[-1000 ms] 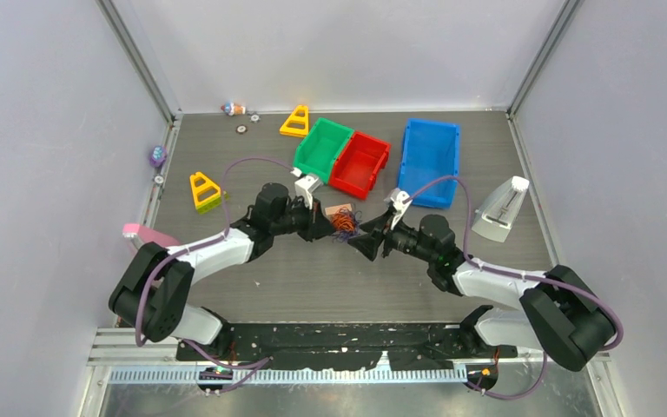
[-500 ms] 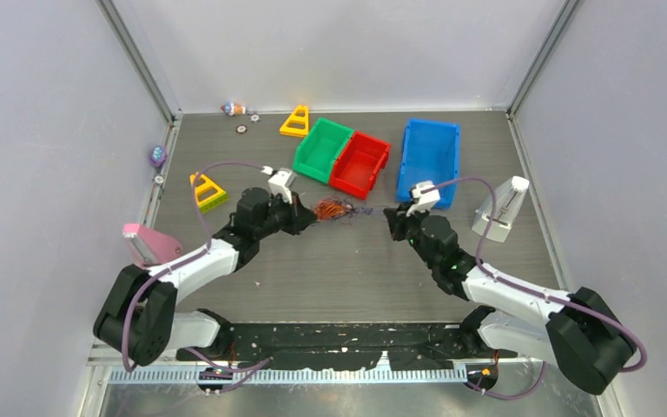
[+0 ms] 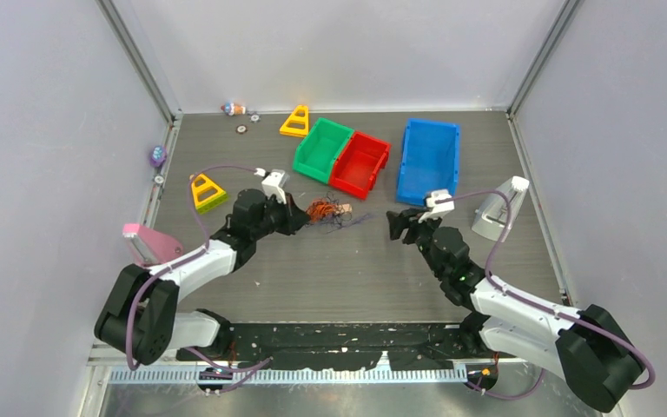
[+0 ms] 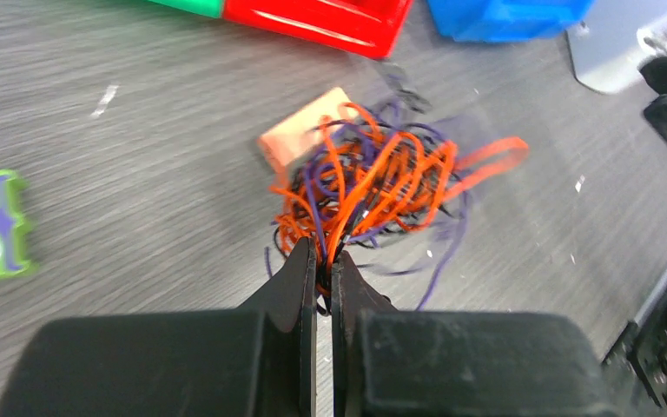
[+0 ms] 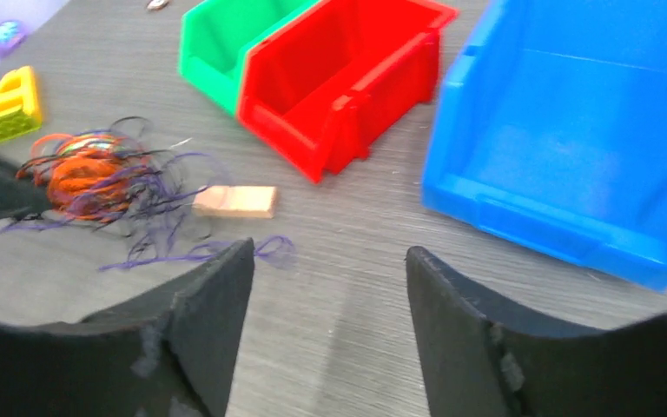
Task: Untangle the cables
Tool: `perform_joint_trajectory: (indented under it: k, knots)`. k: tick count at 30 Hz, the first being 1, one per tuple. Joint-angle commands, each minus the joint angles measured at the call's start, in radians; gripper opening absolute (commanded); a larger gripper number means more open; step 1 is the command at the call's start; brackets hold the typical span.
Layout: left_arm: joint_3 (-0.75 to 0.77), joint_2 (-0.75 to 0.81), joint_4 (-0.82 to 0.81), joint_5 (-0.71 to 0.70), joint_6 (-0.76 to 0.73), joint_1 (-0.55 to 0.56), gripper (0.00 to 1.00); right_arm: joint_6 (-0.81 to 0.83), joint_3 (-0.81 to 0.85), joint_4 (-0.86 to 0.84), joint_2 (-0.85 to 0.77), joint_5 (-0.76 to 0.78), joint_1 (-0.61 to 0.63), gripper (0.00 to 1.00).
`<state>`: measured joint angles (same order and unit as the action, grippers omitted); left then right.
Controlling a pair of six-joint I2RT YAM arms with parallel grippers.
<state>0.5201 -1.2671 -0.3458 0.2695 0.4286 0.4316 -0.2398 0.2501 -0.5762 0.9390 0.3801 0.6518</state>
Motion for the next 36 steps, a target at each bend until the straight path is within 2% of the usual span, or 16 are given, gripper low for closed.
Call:
perform_joint_trajectory:
  k: [1, 2, 7, 16, 18, 20, 21, 23, 24, 25, 27, 28, 29, 31, 36]
  knots:
    - [0.086, -0.054, -0.065, 0.182, -0.086, 0.065, 0.00, 0.087, 0.011, -0.173, 0.042, -0.322, -0.004, 0.78]
    - [0.100, -0.059, -0.049, 0.179, -0.111, 0.092, 0.00, 0.087, 0.012, -0.185, 0.058, -0.395, -0.004, 0.82]
    - [0.138, -0.079, -0.010, 0.198, -0.175, 0.157, 0.00, 0.088, -0.002, -0.276, 0.076, -0.588, -0.005, 0.84]
    - [0.169, -0.100, 0.017, 0.228, -0.216, 0.202, 0.00, 0.050, 0.073, -0.272, 0.211, -0.772, -0.004, 0.83]
    - [0.170, -0.099, 0.014, 0.247, -0.220, 0.206, 0.00, 0.040, 0.124, -0.231, 0.258, -0.790, -0.003, 0.80]
    - [0.168, -0.096, 0.012, 0.247, -0.224, 0.210, 0.00, 0.044, 0.161, -0.172, 0.288, -0.770, -0.002, 0.62]
    - [0.167, -0.092, 0.011, 0.243, -0.224, 0.211, 0.00, 0.044, 0.167, -0.159, 0.294, -0.754, -0.001, 0.37]
    - [0.157, -0.080, 0.012, 0.205, -0.220, 0.211, 0.00, 0.048, 0.171, -0.120, 0.276, -0.684, -0.002, 0.11]
    - [0.151, -0.069, 0.015, 0.160, -0.214, 0.210, 0.00, 0.049, 0.161, -0.103, 0.263, -0.609, -0.001, 0.07]
    - [0.146, -0.059, 0.031, 0.086, -0.208, 0.210, 0.00, 0.046, 0.152, -0.088, 0.233, -0.561, -0.001, 0.06]
    - [0.131, -0.034, 0.065, -0.099, -0.188, 0.196, 0.00, 0.030, 0.127, -0.043, 0.189, -0.356, -0.001, 0.05]
    - [0.118, -0.022, 0.075, -0.163, -0.170, 0.181, 0.00, 0.022, 0.118, -0.017, 0.162, -0.199, -0.002, 0.05]
    - [0.096, -0.005, 0.076, -0.205, -0.144, 0.154, 0.00, 0.004, 0.115, 0.035, 0.150, -0.044, -0.003, 0.05]
    - [0.057, 0.031, 0.070, -0.254, -0.114, 0.113, 0.00, -0.011, 0.116, 0.106, 0.118, 0.113, -0.004, 0.05]
    - [-0.008, 0.119, 0.074, -0.433, -0.072, 0.091, 0.00, -0.028, 0.076, 0.108, 0.023, 0.207, -0.003, 0.06]
